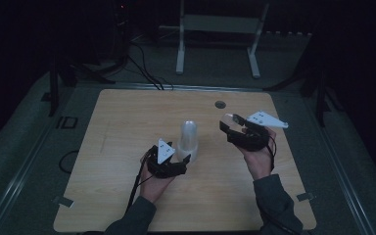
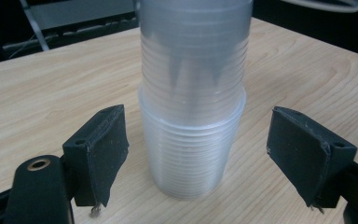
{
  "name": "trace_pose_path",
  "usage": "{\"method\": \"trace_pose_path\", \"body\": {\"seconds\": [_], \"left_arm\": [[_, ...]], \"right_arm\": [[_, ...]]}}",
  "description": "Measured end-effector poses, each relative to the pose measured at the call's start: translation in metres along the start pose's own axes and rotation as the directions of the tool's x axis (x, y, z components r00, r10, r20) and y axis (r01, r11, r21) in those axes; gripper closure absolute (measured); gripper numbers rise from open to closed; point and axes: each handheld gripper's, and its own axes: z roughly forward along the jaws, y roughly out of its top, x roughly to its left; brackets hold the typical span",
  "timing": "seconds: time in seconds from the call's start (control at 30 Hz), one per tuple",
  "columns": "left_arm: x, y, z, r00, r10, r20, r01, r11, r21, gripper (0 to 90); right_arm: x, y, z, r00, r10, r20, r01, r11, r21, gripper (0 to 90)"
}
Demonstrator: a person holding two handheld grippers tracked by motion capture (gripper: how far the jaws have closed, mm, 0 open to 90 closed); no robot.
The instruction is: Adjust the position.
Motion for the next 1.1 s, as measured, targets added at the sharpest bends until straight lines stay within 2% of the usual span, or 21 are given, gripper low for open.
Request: {"method": "trace_pose_path", "body": {"seconds": [0.47,0.73,1.1], "left_arm": [[-0.016,0.008,-0.006,0.9982,0.042,0.043,-0.041,0.9986,-0.034,21.8],[-0.017,0.011,-0.006,0.9973,0.042,0.061,-0.04,0.9986,-0.035,21.9],[-0.025,0.015,-0.001,0.9927,0.075,0.094,-0.073,0.997,-0.025,23.1]], "right_arm": [[-0.001,-0.016,0.003,0.9997,0.023,0.0,-0.023,0.999,0.024,41.0],[0.001,-0.022,0.004,0.9996,0.029,0.0,-0.029,0.999,0.036,41.0],[0.0,-0.031,0.003,0.9985,0.055,0.007,-0.055,0.998,0.041,41.0]]}}
